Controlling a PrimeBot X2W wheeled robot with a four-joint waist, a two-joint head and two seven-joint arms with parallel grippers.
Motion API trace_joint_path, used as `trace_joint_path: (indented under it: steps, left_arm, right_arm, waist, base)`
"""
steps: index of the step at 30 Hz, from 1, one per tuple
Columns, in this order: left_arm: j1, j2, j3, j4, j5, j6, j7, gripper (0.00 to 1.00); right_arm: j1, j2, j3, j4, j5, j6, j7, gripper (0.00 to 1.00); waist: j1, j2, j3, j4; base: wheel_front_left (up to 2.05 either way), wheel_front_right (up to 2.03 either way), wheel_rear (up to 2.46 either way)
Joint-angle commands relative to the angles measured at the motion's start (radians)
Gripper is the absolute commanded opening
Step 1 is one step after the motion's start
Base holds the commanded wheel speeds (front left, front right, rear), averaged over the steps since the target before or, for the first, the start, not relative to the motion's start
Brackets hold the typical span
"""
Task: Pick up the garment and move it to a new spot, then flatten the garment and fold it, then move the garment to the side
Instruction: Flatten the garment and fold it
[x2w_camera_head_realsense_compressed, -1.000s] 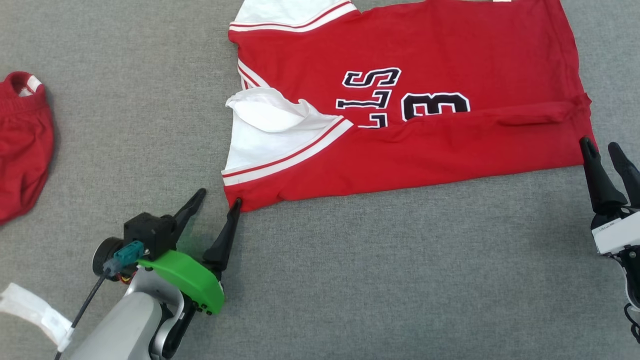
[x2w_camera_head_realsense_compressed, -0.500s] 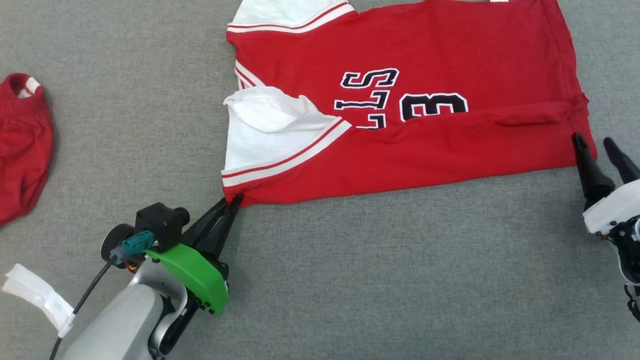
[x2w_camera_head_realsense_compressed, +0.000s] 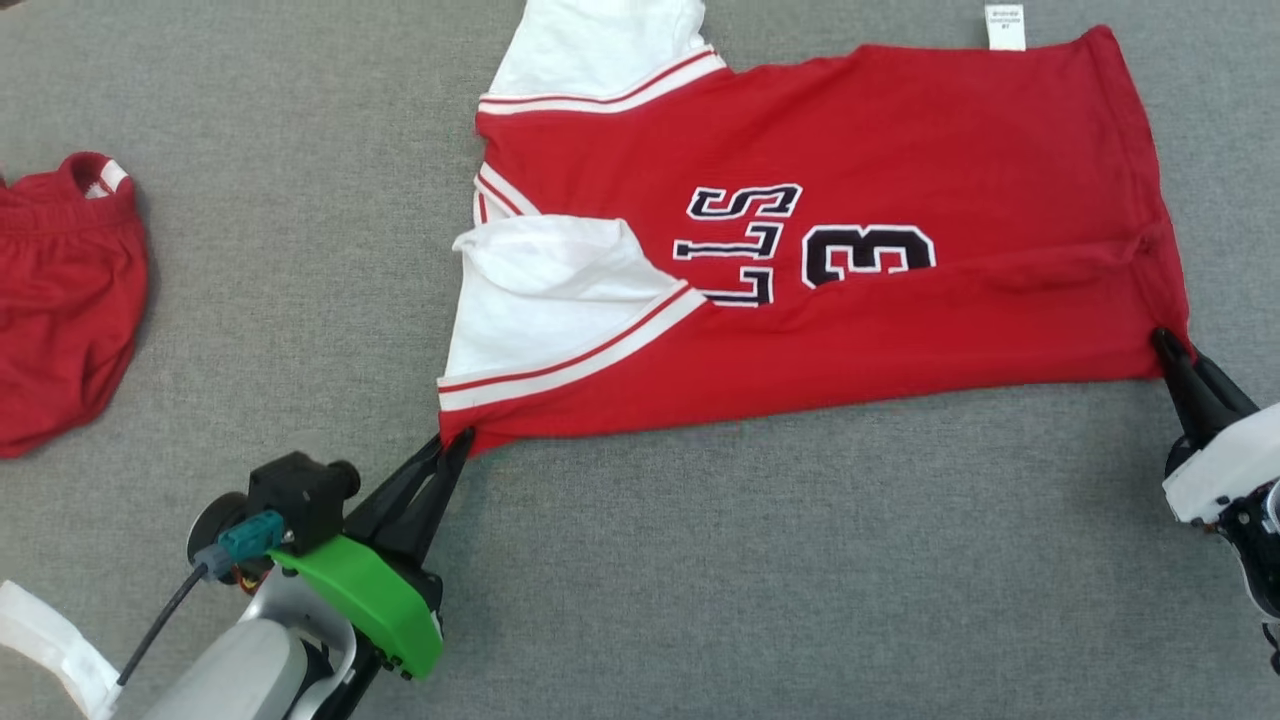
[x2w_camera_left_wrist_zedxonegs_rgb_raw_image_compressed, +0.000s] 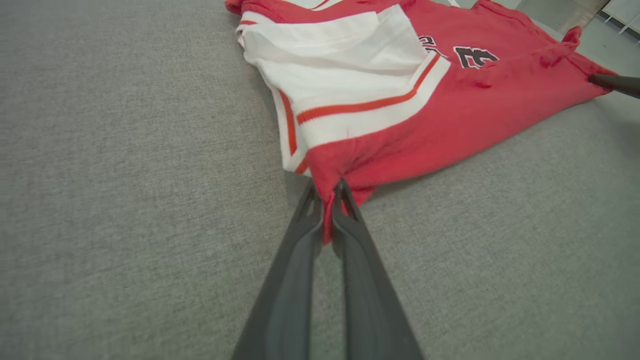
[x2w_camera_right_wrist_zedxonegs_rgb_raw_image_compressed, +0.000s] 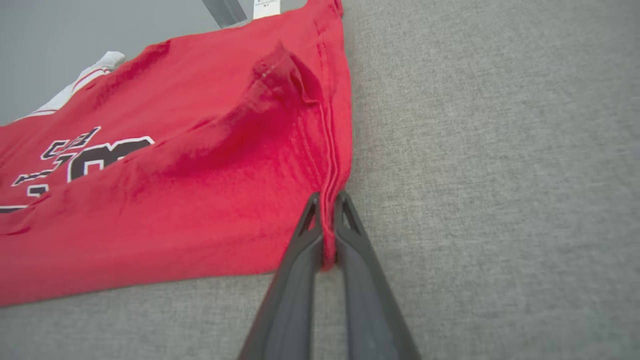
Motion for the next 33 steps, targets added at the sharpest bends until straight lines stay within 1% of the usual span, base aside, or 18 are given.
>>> trace_joint_path:
  steps: [1,7,11,15,18,20,24,25,27,33]
  left_arm:
    - [0.031,0.013,0.001,-0.015,-0.009,0.011,0.001,0.0]
    - [0.138,0.043,-0.017,-0.119,-0.03,0.049,0.034,0.0]
    - [0.196,0.067,-0.038,-0.169,-0.041,0.057,0.062,0.0]
    - [0.254,0.09,-0.04,-0.215,-0.072,0.075,0.085,0.0]
    - [0.285,0.1,-0.053,-0.246,-0.085,0.084,0.113,0.0]
    - [0.293,0.094,-0.063,-0.254,-0.091,0.086,0.123,0.0]
    - [0.28,0.077,-0.085,-0.231,-0.067,0.094,0.138,0.0]
    - [0.264,0.071,-0.092,-0.221,-0.057,0.096,0.139,0.08]
    - [0.248,0.05,-0.101,-0.199,-0.054,0.096,0.137,0.01]
    - [0.226,0.027,-0.113,-0.149,-0.042,0.081,0.124,0.0]
  right_arm:
    - [0.035,-0.018,0.001,-0.015,0.014,-0.002,-0.009,0.0]
    - [0.185,-0.075,-0.009,-0.106,0.067,-0.002,-0.032,0.0]
    - [0.281,-0.104,-0.047,-0.147,0.084,-0.002,-0.037,0.0]
    - [0.367,-0.128,-0.088,-0.195,0.073,-0.002,-0.019,0.0]
    - [0.417,-0.119,-0.12,-0.225,0.064,-0.002,0.002,0.0]
    - [0.441,-0.109,-0.135,-0.244,0.057,-0.002,0.017,0.0]
    - [0.471,-0.069,-0.166,-0.265,0.045,-0.002,0.049,0.0]
    - [0.479,-0.058,-0.173,-0.27,0.039,-0.002,0.059,0.0]
    - [0.488,-0.037,-0.187,-0.284,0.029,-0.002,0.076,0.0]
    - [0.524,0.005,-0.23,-0.329,0.003,-0.002,0.122,0.0]
  waist:
    - [0.0,0.0,-0.018,-0.001]
    - [0.0,0.0,-0.061,0.011]
    - [0.0,0.0,-0.083,0.02]
    - [0.0,0.0,-0.098,0.021]
    - [0.0,0.0,-0.103,0.024]
    - [0.0,0.0,-0.103,0.029]
    - [0.0,0.0,-0.105,0.035]
    - [0.0,0.0,-0.107,0.037]
    - [0.0,0.0,-0.108,0.039]
    - [0.0,0.0,-0.103,0.034]
  base:
    - [0.0,0.0,0.0]
    - [0.0,0.0,0.0]
    - [0.0,0.0,0.0]
    - [0.0,0.0,0.0]
    - [0.0,0.0,0.0]
    - [0.0,0.0,0.0]
    - [0.0,0.0,0.0]
    - [0.0,0.0,0.0]
    - [0.0,0.0,0.0]
    - [0.0,0.0,0.0]
